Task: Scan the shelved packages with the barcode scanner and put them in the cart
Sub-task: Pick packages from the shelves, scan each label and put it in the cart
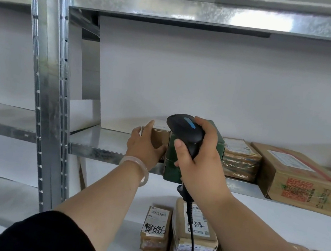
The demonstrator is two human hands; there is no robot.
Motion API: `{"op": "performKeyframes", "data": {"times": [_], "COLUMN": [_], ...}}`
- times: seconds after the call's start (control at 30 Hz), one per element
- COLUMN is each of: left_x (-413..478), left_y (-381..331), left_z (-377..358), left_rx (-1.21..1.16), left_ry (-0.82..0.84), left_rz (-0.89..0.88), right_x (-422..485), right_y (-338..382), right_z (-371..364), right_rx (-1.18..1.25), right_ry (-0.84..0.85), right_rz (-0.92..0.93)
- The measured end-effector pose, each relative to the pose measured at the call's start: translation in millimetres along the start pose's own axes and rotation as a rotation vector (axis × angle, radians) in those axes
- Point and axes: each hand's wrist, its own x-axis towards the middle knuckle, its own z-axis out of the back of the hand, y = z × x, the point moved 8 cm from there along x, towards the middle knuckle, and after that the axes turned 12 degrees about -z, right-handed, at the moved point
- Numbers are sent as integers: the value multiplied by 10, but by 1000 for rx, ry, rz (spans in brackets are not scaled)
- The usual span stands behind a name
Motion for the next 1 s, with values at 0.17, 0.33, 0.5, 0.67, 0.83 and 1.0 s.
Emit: {"op": "performKeyframes", "data": {"times": [0.17, 0.33, 0.5, 0.67, 0.83, 1.0], "left_x": [28, -60, -291, -728, -1269, -1901], "left_y": [35, -15, 15, -47, -106, -199], "left_z": [-55, 94, 413, 750, 947, 1002], "left_rx": [-61, 11, -47, -72, 13, 54], "left_ry": [-43, -162, -300, -390, -408, -415], "left_rz": [-40, -102, -102, -178, -217, -196], "right_x": [11, -4, -62, -236, -518, -832], "right_y": [-10, -35, -28, 29, 6, -5], "right_z": [20, 7, 8, -111, -275, -353], "right_rx": [8, 28, 71, 105, 136, 194], "right_ry": [-3, 5, 10, 75, 131, 165], "right_rz": [6, -9, -20, -5, -18, -48]}}
